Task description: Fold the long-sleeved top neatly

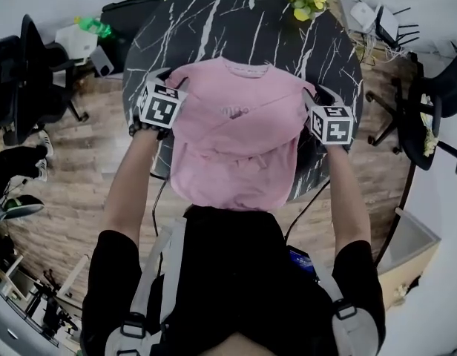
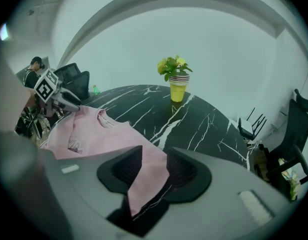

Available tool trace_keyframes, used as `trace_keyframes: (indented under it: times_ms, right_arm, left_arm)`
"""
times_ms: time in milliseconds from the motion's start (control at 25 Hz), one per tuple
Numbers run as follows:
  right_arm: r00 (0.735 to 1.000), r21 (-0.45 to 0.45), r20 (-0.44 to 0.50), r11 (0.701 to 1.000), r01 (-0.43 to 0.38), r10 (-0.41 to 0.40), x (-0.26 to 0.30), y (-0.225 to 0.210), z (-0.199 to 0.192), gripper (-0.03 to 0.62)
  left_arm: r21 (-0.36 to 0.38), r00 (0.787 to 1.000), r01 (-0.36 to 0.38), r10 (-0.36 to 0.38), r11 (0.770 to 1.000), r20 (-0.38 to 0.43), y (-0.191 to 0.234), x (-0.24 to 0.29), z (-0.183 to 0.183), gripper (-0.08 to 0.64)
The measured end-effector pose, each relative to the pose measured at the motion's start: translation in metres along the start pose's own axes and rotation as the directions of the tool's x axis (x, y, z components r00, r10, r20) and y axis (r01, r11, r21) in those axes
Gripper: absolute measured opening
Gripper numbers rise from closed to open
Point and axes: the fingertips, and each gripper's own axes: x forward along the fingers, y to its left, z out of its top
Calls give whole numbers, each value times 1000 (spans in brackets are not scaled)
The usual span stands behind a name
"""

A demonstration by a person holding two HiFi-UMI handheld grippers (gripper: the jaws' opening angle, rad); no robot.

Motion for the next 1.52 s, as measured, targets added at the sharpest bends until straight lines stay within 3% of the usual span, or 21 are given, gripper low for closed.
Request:
trace_keyframes:
  times_ms: [240, 560, 800, 960, 1520]
  right_arm:
    - [999, 56, -30, 998, -30, 31, 23, -15, -14, 195]
    - [998, 98, -50, 995, -18, 23, 36, -20, -22, 198]
    - [999, 47, -32, 998, 31, -29, 35, -10, -25, 62]
    - [997, -21, -2, 996, 81, -81, 35, -13, -15, 49]
    - [981, -45, 86, 983, 177, -172, 48, -55, 49, 44]
  left_arm:
    - [-38, 997, 62, -64, 997, -49, 5, 20, -9, 232]
    - [-46, 994, 84, -87, 995, -69, 1, 32, -12, 230]
    - [-58, 990, 130, -132, 990, -44, -9, 32, -10, 122]
    - [-8, 994, 100, -101, 995, -38, -7, 37, -4, 54]
    - [31, 999, 24, -25, 999, 46, 32, 55, 57, 55]
